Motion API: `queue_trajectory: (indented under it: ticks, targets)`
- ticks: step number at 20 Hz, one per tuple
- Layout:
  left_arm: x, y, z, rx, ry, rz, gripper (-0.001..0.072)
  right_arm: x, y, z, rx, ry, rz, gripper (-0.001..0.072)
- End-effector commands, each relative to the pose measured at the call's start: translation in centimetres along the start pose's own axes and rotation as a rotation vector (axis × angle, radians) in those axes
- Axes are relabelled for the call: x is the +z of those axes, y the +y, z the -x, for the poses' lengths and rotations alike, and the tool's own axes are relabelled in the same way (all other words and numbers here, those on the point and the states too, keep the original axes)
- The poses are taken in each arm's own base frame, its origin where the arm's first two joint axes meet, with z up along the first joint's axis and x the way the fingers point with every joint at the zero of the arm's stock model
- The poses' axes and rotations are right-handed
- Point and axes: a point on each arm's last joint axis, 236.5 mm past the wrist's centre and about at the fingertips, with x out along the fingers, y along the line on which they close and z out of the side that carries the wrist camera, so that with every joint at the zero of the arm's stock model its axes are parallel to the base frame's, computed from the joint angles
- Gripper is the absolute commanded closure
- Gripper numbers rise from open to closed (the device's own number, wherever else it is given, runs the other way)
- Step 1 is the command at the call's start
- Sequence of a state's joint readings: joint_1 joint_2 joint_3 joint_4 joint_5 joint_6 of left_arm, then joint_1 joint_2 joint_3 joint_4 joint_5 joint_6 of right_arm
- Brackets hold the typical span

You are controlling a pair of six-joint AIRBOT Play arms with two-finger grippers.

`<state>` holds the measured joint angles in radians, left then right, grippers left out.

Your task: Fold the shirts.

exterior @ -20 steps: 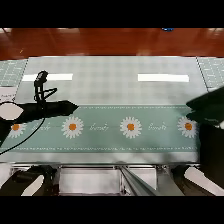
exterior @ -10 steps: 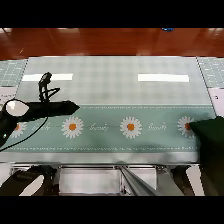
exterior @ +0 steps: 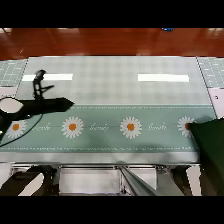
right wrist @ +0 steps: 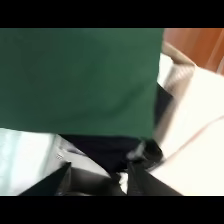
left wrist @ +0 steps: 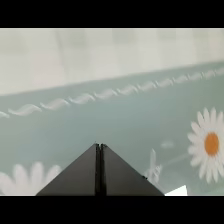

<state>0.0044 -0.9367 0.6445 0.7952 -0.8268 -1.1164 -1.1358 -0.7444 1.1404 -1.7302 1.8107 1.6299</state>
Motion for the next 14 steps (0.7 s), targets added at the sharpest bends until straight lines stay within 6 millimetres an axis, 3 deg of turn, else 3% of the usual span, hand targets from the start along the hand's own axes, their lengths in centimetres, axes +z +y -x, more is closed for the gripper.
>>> queue_trajectory:
  ticks: [1,2,4,5,6,7,8,9,10,11,12,14]
  targets:
    - [5.4,4.3,4.1,0.078,-0.149,0.07,0.0676,3.3,8.2,2.1,0.351,-0.085,0.04,0.0516]
    - [7.7,4.7,6.0,0.089,-0.201,0.07,0.0676,4.2,14.1,5.1,0.608,-0.106,0.092,0.0691]
    - [12.5,3.5,9.5,0.093,-0.304,0.042,0.0677,4.6,24.1,12.2,1.008,-0.167,0.211,0.0692]
    - [14.7,1.8,10.6,0.071,-0.344,0.036,0.0677,3.7,28.0,14.4,1.095,-0.198,0.284,0.0692]
    - [16.2,-0.2,11.0,0.039,-0.358,0.014,0.0677,1.8,32.1,15.7,1.142,-0.229,0.39,0.0692]
    - [16.9,-3.0,10.7,-0.006,-0.337,-0.033,0.0677,-1.4,36.2,16.2,1.161,-0.242,0.527,0.0692]
    - [16.5,-5.2,9.7,-0.036,-0.278,-0.078,0.0677,-5.1,39.5,15.7,1.146,-0.24,0.664,0.0692]
    - [14.5,-6.6,8.1,-0.023,-0.16,-0.147,0.0677,-9.4,41.8,14.1,1.091,-0.201,0.809,0.0692]
    - [11.9,-6.1,6.7,0.041,-0.031,-0.162,0.0677,-14.2,43.2,11.7,1.015,-0.13,0.939,0.0691]
    - [9.6,-4.8,5.5,0.131,0.064,-0.137,0.0677,-17.3,44.0,9.1,0.919,-0.129,1.076,0.0691]
    - [8.3,-3.2,4.9,0.217,0.106,-0.166,0.0676,-18.4,44.2,5.6,0.756,-0.178,1.204,0.0691]
    - [7.6,-0.8,4.5,0.299,0.111,-0.093,0.0676,-16.6,42.6,-0.5,0.418,-0.205,1.277,0.0691]
